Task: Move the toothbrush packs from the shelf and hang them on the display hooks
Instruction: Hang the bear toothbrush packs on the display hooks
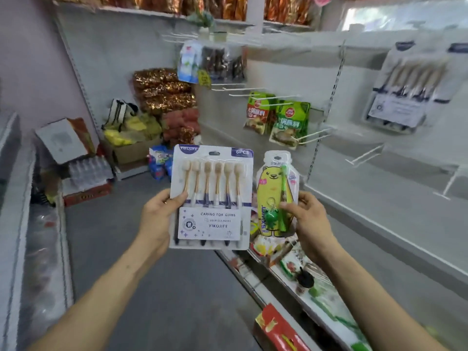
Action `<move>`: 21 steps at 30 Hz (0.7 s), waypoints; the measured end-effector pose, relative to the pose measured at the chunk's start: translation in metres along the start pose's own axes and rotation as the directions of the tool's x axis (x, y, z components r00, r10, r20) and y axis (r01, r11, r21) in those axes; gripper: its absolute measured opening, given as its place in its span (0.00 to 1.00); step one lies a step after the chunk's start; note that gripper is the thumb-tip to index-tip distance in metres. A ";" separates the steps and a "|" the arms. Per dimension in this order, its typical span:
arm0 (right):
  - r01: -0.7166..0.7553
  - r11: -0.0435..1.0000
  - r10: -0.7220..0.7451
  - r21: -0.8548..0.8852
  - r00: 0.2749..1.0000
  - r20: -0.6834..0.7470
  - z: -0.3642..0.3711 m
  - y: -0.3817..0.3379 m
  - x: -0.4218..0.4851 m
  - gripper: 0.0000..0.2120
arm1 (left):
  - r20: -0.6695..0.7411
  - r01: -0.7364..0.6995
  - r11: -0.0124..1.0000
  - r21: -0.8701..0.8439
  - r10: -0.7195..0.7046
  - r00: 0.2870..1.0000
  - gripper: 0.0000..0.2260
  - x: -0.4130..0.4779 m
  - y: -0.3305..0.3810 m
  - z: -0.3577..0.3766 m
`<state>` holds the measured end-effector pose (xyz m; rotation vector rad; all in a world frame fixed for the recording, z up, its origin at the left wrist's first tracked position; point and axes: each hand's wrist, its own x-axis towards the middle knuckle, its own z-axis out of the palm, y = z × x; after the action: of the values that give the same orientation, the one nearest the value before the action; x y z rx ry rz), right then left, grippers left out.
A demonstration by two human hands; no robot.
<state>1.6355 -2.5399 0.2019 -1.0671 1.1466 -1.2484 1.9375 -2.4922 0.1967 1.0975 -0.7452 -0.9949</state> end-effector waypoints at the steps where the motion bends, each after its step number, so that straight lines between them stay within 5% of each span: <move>1: 0.015 1.000 -0.015 0.009 0.999 -0.034 0.000 -0.005 0.007 0.15 | 0.043 -0.003 1.000 -0.002 0.004 0.999 0.13 0.019 0.003 0.008; 8: 0.148 0.989 -0.142 0.003 0.955 -0.262 -0.030 -0.041 0.054 0.11 | 0.331 0.013 0.999 -0.046 0.003 0.944 0.12 0.119 0.002 0.096; 21: 0.278 0.957 -0.274 -0.089 0.753 -0.598 -0.137 -0.097 0.082 0.14 | 0.651 0.093 0.990 -0.107 -0.001 0.759 0.18 0.195 -0.006 0.300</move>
<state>1.4851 -2.6235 0.2756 -0.8658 1.4941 -1.9234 1.7479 -2.7828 0.2849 0.6350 -1.1940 -1.4788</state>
